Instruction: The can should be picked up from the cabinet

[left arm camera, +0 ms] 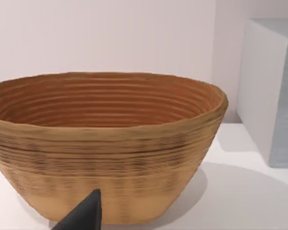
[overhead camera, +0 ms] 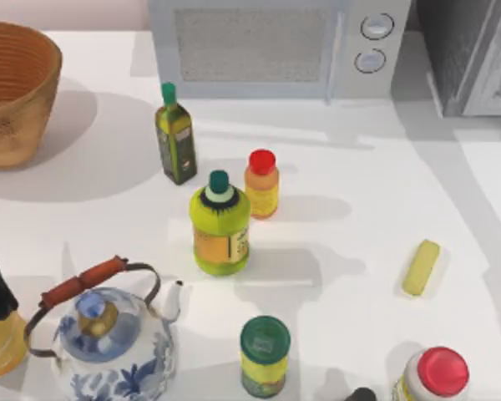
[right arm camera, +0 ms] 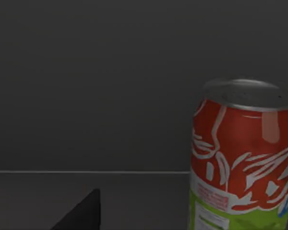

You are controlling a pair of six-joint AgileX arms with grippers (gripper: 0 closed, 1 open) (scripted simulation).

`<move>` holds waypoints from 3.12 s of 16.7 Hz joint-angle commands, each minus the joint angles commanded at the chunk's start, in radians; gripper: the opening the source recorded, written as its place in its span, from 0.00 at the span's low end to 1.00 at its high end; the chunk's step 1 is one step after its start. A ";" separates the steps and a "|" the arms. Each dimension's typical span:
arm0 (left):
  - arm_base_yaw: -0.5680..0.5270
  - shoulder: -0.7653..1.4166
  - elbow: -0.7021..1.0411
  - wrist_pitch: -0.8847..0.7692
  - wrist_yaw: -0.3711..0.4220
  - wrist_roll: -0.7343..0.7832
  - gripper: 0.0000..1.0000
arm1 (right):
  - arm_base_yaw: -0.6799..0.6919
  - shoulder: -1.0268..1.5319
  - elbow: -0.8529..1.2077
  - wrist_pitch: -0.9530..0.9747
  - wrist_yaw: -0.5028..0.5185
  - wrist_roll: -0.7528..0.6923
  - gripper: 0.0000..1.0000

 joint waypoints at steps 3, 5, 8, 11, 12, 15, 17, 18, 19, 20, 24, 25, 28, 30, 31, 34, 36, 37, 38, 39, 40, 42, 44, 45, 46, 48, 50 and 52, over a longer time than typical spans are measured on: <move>0.000 0.000 0.000 0.000 0.000 0.000 1.00 | -0.016 0.086 0.099 -0.013 -0.015 0.000 1.00; 0.000 0.000 0.000 0.000 0.000 0.000 1.00 | -0.026 0.134 0.154 -0.020 -0.024 0.000 1.00; 0.000 0.000 0.000 0.000 0.000 0.000 1.00 | -0.033 0.162 0.187 -0.024 -0.030 0.000 1.00; 0.000 0.000 0.000 0.000 0.000 0.000 1.00 | -0.033 0.162 0.187 -0.024 -0.030 0.000 1.00; 0.000 0.000 0.000 0.000 0.000 0.000 1.00 | -0.033 0.162 0.187 -0.024 -0.030 0.000 0.92; 0.000 0.000 0.000 0.000 0.000 0.000 1.00 | -0.033 0.162 0.187 -0.024 -0.030 0.000 0.70; 0.000 0.000 0.000 0.000 0.000 0.000 1.00 | -0.033 0.162 0.187 -0.024 -0.030 0.000 0.55; 0.000 0.000 0.000 0.000 0.000 0.000 1.00 | -0.033 0.162 0.187 -0.024 -0.030 0.000 0.47; 0.000 0.000 0.000 0.000 0.000 0.000 1.00 | -0.033 0.162 0.187 -0.024 -0.030 0.000 0.40; 0.000 0.000 0.000 0.000 0.000 0.000 1.00 | -0.033 0.162 0.187 -0.024 -0.030 0.000 0.32; 0.000 0.000 0.000 0.000 0.000 0.000 1.00 | -0.033 0.162 0.187 -0.024 -0.030 0.000 0.02; 0.000 0.000 0.000 0.000 0.000 0.000 1.00 | -0.033 0.162 0.187 -0.024 -0.030 0.000 0.00; 0.000 0.000 0.000 0.000 0.000 0.000 1.00 | -0.033 0.162 0.187 -0.024 -0.030 0.000 0.00; 0.000 0.000 0.000 0.000 0.000 0.000 1.00 | -0.033 0.162 0.187 -0.024 -0.030 0.000 0.00; 0.000 0.000 0.000 0.000 0.000 0.000 1.00 | -0.033 0.162 0.187 -0.024 -0.030 0.000 0.00; 0.000 0.000 0.000 0.000 0.000 0.000 1.00 | -0.030 0.159 0.186 -0.026 -0.029 0.001 0.00; 0.000 0.000 0.000 0.000 0.000 0.000 1.00 | -0.012 0.124 0.174 -0.048 -0.013 0.000 0.00; 0.000 0.000 0.000 0.000 0.000 0.000 1.00 | 0.003 0.094 0.163 -0.068 0.001 0.000 0.00; 0.000 0.000 0.000 0.000 0.000 0.000 1.00 | 0.021 0.058 0.150 -0.092 0.018 -0.001 0.00; 0.000 0.000 0.000 0.000 0.000 0.000 1.00 | 0.041 0.016 0.135 -0.120 0.038 -0.001 0.00; 0.000 0.000 0.000 0.000 0.000 0.000 1.00 | 0.063 -0.031 0.119 -0.150 0.059 -0.001 0.00; 0.000 0.000 0.000 0.000 0.000 0.000 1.00 | 0.107 -0.128 0.085 -0.211 0.103 -0.001 0.00; 0.000 0.000 0.000 0.000 0.000 0.000 1.00 | 0.149 -0.216 0.055 -0.268 0.144 0.000 0.00; 0.000 0.000 0.000 0.000 0.000 0.000 1.00 | 0.167 -0.252 0.042 -0.291 0.161 0.000 0.00; 0.000 0.000 0.000 0.000 0.000 0.000 1.00 | 0.181 -0.279 0.033 -0.310 0.174 0.000 0.00; 0.000 0.000 0.000 0.000 0.000 0.000 1.00 | 0.193 -0.300 0.025 -0.326 0.186 0.000 0.00; 0.000 0.000 0.000 0.000 0.000 0.000 1.00 | 0.193 -0.300 0.025 -0.326 0.186 0.000 0.00; 0.000 0.000 0.000 0.000 0.000 0.000 1.00 | 0.189 -0.298 0.028 -0.324 0.184 0.001 0.00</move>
